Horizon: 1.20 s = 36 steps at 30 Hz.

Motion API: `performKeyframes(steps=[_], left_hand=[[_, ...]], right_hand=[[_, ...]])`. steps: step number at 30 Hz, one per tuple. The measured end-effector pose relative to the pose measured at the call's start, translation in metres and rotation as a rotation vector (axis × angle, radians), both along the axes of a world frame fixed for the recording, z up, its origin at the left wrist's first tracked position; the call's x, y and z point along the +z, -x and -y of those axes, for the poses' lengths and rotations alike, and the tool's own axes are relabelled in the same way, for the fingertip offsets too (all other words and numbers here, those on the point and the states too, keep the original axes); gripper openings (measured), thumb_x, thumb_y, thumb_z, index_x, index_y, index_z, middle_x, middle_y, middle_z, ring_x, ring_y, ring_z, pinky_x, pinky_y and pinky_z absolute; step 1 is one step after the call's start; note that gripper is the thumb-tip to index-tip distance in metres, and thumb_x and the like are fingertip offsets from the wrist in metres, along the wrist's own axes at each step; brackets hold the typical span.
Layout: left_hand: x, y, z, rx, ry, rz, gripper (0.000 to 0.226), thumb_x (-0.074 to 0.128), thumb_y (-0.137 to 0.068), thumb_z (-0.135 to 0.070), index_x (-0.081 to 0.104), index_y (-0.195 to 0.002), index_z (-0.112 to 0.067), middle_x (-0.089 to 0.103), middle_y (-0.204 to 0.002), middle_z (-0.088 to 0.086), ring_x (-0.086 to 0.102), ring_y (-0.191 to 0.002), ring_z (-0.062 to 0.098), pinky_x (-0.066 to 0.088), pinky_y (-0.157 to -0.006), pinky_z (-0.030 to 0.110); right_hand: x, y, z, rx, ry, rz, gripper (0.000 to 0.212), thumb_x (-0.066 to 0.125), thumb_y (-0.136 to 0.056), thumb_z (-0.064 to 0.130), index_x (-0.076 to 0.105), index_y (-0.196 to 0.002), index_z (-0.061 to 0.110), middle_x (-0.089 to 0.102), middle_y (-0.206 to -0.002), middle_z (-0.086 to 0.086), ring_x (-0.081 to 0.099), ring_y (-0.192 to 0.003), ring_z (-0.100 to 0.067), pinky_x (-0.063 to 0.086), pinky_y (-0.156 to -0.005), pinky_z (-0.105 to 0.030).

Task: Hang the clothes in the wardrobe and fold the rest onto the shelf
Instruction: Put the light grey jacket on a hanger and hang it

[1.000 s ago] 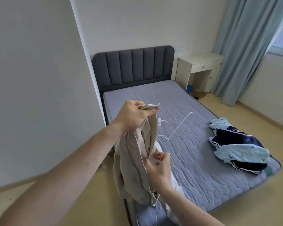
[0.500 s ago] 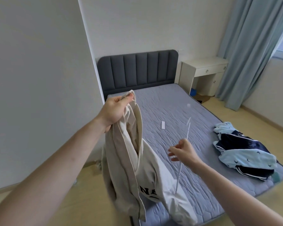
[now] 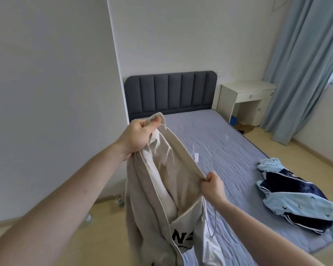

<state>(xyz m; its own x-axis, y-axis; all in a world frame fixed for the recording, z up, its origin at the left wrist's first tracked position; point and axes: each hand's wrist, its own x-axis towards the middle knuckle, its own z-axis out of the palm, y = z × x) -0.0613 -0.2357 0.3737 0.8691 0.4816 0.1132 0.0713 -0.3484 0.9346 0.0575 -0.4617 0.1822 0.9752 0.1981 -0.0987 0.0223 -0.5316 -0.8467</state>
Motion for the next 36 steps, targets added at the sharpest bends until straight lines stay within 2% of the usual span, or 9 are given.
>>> performKeyframes(steps=[5,9,13,19,26,29,31,34,36], left_hand=[[-0.015,0.012,-0.045,0.111,-0.13,-0.156,0.054,0.054,-0.101,-0.053,0.049,-0.062,-0.016,0.051,-0.056,-0.003,0.05,-0.055,0.014,0.039,-0.06,0.029],[-0.002,0.013,-0.045,0.025,0.056,-0.203,0.044,0.061,-0.097,-0.053,0.072,-0.092,-0.011,0.078,-0.091,0.0,0.074,-0.087,0.017,0.056,-0.082,0.03],[0.02,0.013,-0.034,-0.102,0.168,-0.197,0.048,0.062,-0.096,-0.052,0.074,-0.111,-0.008,0.078,-0.108,0.006,0.075,-0.102,0.02,0.056,-0.089,0.032],[0.039,0.007,-0.033,-0.034,0.414,-0.058,0.043,0.06,-0.101,-0.042,0.073,-0.118,-0.005,0.076,-0.114,0.012,0.074,-0.104,0.024,0.056,-0.096,0.038],[0.041,-0.009,-0.013,-0.014,0.327,-0.071,0.034,0.065,-0.098,-0.036,0.073,-0.098,-0.003,0.076,-0.094,0.015,0.073,-0.086,0.028,0.058,-0.09,0.042],[0.037,-0.015,-0.011,-0.029,0.261,-0.072,0.033,0.065,-0.098,-0.035,0.072,-0.086,-0.005,0.074,-0.084,0.013,0.071,-0.08,0.026,0.058,-0.08,0.037],[0.032,-0.019,-0.014,-0.038,0.211,-0.078,0.035,0.065,-0.098,-0.037,0.068,-0.084,-0.005,0.069,-0.082,0.014,0.067,-0.078,0.026,0.054,-0.076,0.034],[0.018,-0.021,-0.025,-0.063,0.1,-0.11,0.034,0.067,-0.091,-0.05,0.063,-0.093,-0.016,0.055,-0.088,0.006,0.053,-0.081,0.023,0.043,-0.079,0.034],[0.006,-0.02,-0.033,-0.059,0.024,-0.162,0.045,0.065,-0.081,-0.064,0.057,-0.089,-0.02,0.046,-0.087,0.001,0.044,-0.082,0.019,0.039,-0.079,0.033]], right_hand=[[0.12,-0.065,0.018,-0.017,-0.119,0.224,0.024,0.042,-0.083,-0.004,0.039,-0.073,0.018,0.039,-0.07,-0.002,0.038,-0.068,-0.019,0.031,-0.055,-0.031],[0.227,-0.09,0.013,0.09,-0.419,0.213,0.036,0.043,-0.083,-0.004,0.037,-0.063,0.025,0.032,-0.062,0.006,0.032,-0.054,-0.009,0.026,-0.05,-0.026],[0.272,-0.101,0.021,0.359,0.0,0.343,0.036,0.042,-0.084,-0.003,0.032,-0.064,0.025,0.029,-0.064,0.006,0.027,-0.059,-0.012,0.022,-0.054,-0.03],[0.238,-0.104,0.041,0.475,0.302,0.314,0.032,0.051,-0.076,-0.007,0.036,-0.066,0.02,0.039,-0.067,-0.001,0.038,-0.065,-0.017,0.035,-0.062,-0.035],[0.171,-0.079,0.042,0.519,0.35,0.098,0.039,0.056,-0.071,-0.013,0.035,-0.064,0.019,0.044,-0.064,-0.002,0.046,-0.064,-0.02,0.044,-0.061,-0.03],[0.152,-0.073,0.045,0.584,0.31,-0.005,0.04,0.063,-0.075,-0.014,0.04,-0.068,0.017,0.07,-0.076,-0.008,0.072,-0.076,-0.02,0.064,-0.071,-0.037],[0.148,-0.069,0.045,0.648,0.312,-0.072,0.031,0.069,-0.084,-0.009,0.047,-0.074,0.011,0.078,-0.092,-0.009,0.077,-0.087,-0.019,0.065,-0.076,-0.038],[0.155,-0.06,0.046,0.721,0.258,-0.096,0.018,0.071,-0.092,0.002,0.054,-0.085,0.006,0.079,-0.101,-0.001,0.072,-0.068,-0.014,0.059,-0.062,-0.028],[0.164,-0.051,0.048,0.721,0.181,-0.043,0.016,0.069,-0.095,0.011,0.055,-0.092,0.006,0.079,-0.102,0.003,0.052,-0.05,-0.008,0.046,-0.048,-0.022]])
